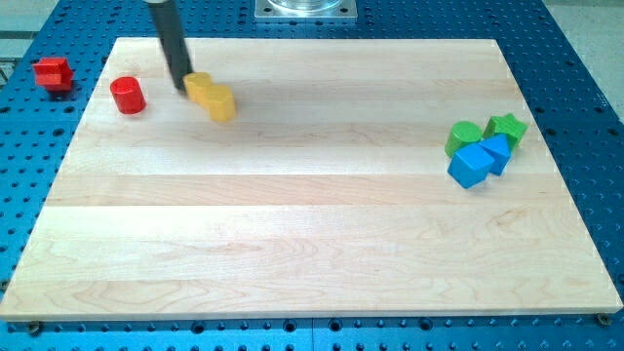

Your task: Push the red circle into the yellow blocks

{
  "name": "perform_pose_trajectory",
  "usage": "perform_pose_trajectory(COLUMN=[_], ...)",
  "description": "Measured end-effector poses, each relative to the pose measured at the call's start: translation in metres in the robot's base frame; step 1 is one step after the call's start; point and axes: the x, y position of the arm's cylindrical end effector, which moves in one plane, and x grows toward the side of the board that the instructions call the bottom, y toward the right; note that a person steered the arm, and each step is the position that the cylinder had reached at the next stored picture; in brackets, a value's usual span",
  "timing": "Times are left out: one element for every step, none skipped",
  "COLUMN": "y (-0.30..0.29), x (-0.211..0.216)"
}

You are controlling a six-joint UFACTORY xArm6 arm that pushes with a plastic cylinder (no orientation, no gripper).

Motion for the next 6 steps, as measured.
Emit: perform_pose_trajectory(y=[0.044, 0.074, 0.044, -0.043, -0.134, -0.16], x=[0.037, 0.072, 0.058, 0.087, 0.127, 0.117])
